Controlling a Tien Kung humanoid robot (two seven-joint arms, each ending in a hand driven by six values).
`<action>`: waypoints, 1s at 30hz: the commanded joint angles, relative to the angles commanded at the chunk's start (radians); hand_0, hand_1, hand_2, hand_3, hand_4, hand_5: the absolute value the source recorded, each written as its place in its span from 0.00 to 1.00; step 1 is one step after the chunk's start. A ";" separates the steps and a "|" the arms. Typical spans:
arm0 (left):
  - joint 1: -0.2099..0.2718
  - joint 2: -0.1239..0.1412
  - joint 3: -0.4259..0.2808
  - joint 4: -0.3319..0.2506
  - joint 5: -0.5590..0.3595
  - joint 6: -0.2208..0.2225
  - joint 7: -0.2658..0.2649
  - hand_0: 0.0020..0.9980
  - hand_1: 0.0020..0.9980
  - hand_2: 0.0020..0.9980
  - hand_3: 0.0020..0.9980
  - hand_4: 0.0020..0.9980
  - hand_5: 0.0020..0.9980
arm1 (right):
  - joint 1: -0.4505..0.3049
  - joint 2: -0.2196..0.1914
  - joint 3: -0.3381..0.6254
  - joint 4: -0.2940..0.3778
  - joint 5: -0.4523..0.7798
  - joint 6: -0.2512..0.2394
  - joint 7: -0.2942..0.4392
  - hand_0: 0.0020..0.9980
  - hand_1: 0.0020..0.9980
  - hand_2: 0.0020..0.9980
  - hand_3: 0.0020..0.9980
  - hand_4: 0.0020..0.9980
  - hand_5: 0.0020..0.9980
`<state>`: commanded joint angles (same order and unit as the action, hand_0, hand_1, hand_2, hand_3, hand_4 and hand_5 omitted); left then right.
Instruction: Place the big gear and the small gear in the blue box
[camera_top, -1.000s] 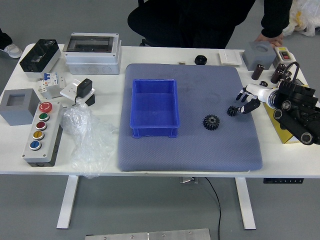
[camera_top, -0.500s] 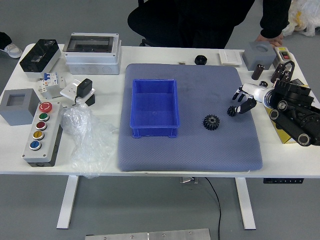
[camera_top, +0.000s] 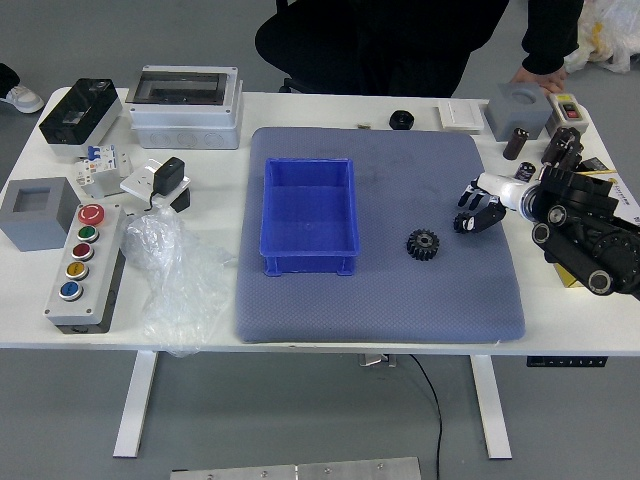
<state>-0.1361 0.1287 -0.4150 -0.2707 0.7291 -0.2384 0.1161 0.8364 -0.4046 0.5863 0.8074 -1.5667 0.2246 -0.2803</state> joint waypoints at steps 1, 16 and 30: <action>0.000 0.000 0.000 0.000 0.000 0.000 0.000 0.86 0.83 0.83 0.78 0.59 0.37 | -0.001 0.001 -0.001 -0.001 0.001 0.000 0.000 0.57 0.56 0.74 0.73 0.66 0.17; 0.002 0.000 0.002 0.000 -0.001 0.000 0.001 0.86 0.83 0.83 0.78 0.59 0.37 | 0.015 -0.012 -0.015 0.001 0.003 0.008 -0.003 0.57 0.56 0.75 0.73 0.67 0.18; 0.007 0.003 0.000 0.000 0.000 -0.003 0.003 0.86 0.83 0.83 0.78 0.59 0.37 | 0.014 -0.026 -0.013 0.024 -0.007 0.018 -0.015 0.58 0.56 0.75 0.73 0.67 0.18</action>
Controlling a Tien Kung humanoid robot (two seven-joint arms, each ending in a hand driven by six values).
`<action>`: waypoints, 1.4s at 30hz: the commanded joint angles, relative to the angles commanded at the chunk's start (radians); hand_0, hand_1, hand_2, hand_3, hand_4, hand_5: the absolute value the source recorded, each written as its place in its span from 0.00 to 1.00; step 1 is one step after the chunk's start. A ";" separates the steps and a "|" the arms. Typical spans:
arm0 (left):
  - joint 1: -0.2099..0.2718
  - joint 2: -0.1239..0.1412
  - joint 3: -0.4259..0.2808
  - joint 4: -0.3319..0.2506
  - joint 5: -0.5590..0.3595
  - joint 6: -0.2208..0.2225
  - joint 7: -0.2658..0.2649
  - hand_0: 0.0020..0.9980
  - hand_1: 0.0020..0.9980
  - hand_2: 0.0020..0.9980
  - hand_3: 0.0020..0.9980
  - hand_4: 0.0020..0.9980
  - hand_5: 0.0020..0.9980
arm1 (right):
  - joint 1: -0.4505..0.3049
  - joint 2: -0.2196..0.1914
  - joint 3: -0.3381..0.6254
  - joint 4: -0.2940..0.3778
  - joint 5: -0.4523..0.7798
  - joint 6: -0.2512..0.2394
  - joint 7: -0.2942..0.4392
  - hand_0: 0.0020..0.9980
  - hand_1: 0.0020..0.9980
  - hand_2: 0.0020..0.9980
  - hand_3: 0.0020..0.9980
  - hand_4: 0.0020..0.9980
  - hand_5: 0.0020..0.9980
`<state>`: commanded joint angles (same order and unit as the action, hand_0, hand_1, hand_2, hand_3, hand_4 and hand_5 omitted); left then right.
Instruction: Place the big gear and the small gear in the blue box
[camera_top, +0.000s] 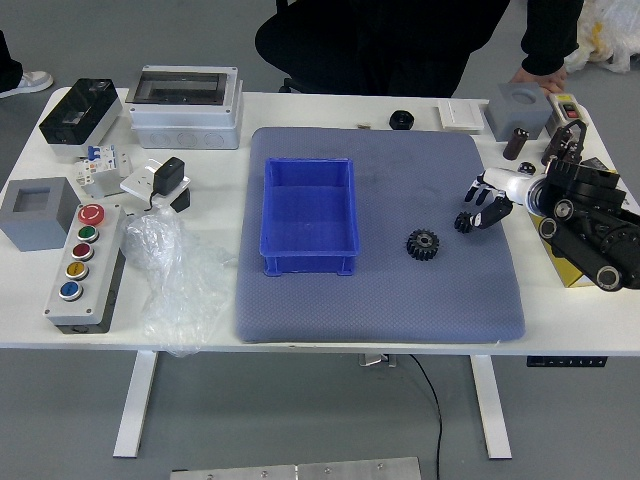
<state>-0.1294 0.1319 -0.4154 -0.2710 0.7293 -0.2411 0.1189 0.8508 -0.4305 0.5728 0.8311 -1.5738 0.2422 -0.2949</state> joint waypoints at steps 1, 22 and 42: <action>0.000 0.001 0.000 0.000 0.000 0.000 0.000 0.86 0.83 0.83 0.78 0.59 0.37 | -0.001 0.001 0.000 0.000 0.000 0.001 -0.001 0.58 0.56 0.75 0.73 0.67 0.18; 0.003 0.002 0.002 0.000 -0.003 0.000 0.001 0.86 0.83 0.83 0.78 0.59 0.37 | -0.002 0.014 -0.009 -0.007 0.002 0.006 -0.009 0.59 0.57 0.76 0.73 0.67 0.19; 0.005 0.004 -0.003 0.000 -0.004 -0.003 0.005 0.86 0.83 0.83 0.78 0.59 0.37 | 0.014 -0.002 -0.026 0.011 -0.005 0.019 -0.018 0.59 0.57 0.76 0.74 0.68 0.20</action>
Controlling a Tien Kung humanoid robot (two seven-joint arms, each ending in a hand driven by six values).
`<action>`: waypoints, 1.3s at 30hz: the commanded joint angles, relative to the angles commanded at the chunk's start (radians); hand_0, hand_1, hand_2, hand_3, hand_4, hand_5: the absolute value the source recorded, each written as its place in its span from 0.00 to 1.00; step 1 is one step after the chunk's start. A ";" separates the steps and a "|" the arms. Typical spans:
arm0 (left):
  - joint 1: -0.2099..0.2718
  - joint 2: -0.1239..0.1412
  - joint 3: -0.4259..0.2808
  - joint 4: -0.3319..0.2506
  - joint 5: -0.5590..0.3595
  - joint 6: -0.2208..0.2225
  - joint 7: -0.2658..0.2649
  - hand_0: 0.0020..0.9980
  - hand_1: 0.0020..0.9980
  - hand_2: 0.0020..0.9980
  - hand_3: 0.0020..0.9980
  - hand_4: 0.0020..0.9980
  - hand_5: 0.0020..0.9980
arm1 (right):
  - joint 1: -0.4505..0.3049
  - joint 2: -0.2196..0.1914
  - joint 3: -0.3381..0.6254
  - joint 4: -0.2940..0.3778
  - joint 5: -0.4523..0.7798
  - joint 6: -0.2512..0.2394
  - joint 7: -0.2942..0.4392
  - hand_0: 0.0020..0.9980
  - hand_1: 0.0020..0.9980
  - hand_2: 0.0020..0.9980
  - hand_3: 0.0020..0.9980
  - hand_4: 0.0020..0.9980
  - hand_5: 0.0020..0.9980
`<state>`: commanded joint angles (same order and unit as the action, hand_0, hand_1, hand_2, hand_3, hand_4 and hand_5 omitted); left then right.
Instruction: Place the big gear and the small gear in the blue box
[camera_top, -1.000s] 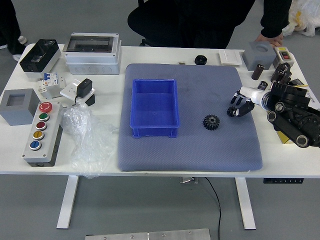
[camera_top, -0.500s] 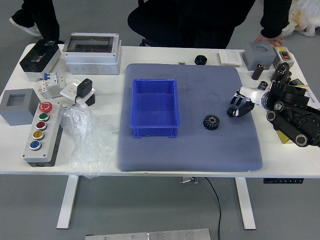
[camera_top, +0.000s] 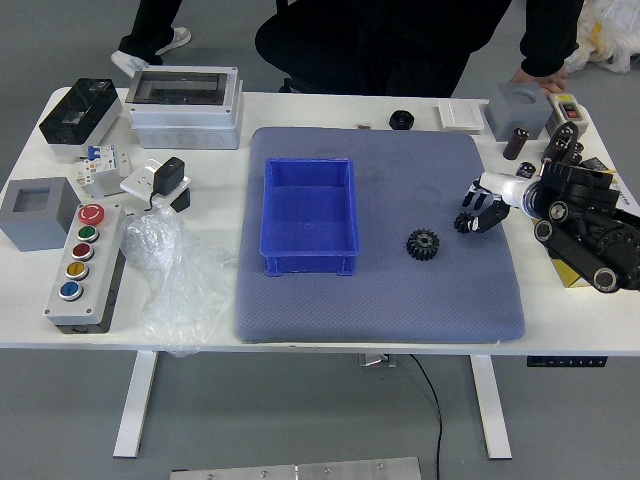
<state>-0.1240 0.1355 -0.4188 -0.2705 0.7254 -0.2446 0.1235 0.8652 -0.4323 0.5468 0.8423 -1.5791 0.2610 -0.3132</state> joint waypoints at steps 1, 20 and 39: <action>0.000 0.000 0.000 0.000 0.000 0.000 0.000 0.86 0.83 0.83 0.78 0.59 0.37 | 0.002 -0.001 -0.001 0.001 -0.001 0.001 -0.001 0.59 0.57 0.76 0.74 0.68 0.20; 0.003 0.001 0.003 0.000 -0.001 0.000 0.000 0.86 0.83 0.83 0.78 0.59 0.37 | -0.008 0.021 0.007 0.000 -0.005 0.002 -0.008 0.60 0.57 0.76 0.74 0.68 0.21; 0.002 -0.003 0.006 0.001 0.001 0.001 -0.001 0.86 0.83 0.83 0.78 0.59 0.37 | -0.038 0.039 0.015 -0.011 -0.042 -0.046 -0.010 0.50 0.48 0.64 0.65 0.66 0.20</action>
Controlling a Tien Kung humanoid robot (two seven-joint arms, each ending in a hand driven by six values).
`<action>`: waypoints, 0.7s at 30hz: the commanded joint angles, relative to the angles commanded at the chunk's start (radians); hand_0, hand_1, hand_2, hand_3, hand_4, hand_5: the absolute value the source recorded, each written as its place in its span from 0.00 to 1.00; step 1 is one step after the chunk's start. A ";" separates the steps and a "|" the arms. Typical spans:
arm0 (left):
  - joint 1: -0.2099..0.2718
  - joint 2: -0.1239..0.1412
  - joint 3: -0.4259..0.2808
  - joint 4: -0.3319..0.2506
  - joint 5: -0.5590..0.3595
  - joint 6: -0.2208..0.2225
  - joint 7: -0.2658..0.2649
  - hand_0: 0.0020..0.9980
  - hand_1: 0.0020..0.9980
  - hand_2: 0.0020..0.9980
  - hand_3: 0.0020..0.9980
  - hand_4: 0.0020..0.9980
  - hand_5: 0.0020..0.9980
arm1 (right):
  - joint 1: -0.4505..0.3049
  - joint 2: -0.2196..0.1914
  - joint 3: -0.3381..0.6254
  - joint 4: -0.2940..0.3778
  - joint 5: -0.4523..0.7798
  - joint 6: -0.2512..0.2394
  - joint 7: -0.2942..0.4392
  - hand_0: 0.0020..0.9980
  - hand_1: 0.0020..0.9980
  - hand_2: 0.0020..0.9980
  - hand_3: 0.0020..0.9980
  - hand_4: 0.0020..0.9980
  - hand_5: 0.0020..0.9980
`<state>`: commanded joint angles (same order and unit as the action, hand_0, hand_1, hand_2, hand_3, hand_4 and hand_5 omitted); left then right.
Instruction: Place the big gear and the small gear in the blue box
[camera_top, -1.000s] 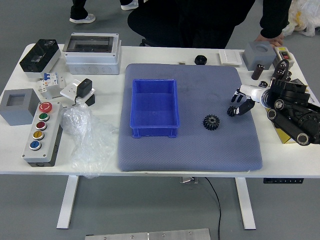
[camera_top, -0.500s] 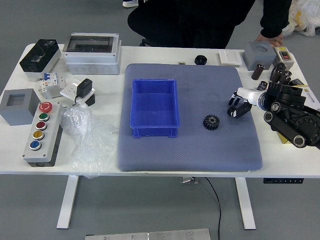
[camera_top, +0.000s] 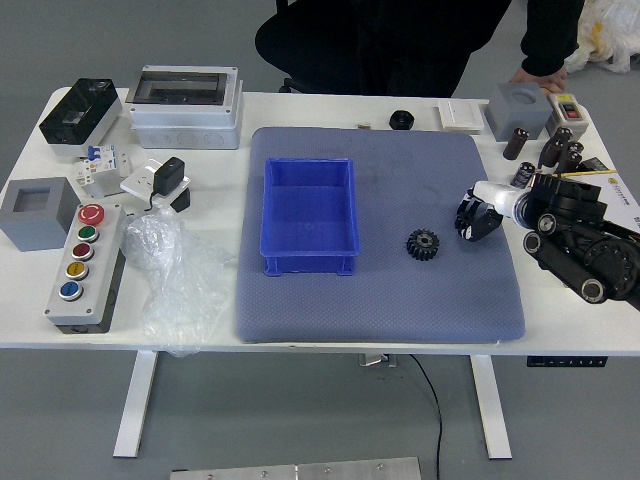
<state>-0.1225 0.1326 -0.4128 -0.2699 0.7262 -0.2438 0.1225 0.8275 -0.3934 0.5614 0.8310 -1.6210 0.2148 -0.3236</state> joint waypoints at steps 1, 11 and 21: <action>-0.001 0.000 0.000 0.000 0.000 0.000 0.000 0.86 0.83 0.83 0.78 0.59 0.37 | -0.001 0.001 0.001 0.000 -0.006 -0.005 0.000 0.50 0.48 0.64 0.65 0.66 0.20; -0.003 -0.002 0.000 0.000 0.000 -0.001 0.000 0.86 0.83 0.83 0.78 0.59 0.37 | -0.006 0.005 0.002 -0.007 -0.036 -0.045 0.003 0.42 0.33 0.44 0.56 0.59 0.16; -0.004 -0.003 -0.001 0.000 -0.001 -0.001 0.001 0.86 0.83 0.83 0.78 0.59 0.37 | -0.009 0.006 -0.006 -0.012 -0.031 -0.052 0.007 0.40 0.32 0.42 0.54 0.55 0.16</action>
<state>-0.1268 0.1293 -0.4136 -0.2696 0.7254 -0.2447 0.1235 0.8187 -0.3875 0.5552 0.8193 -1.6521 0.1632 -0.3171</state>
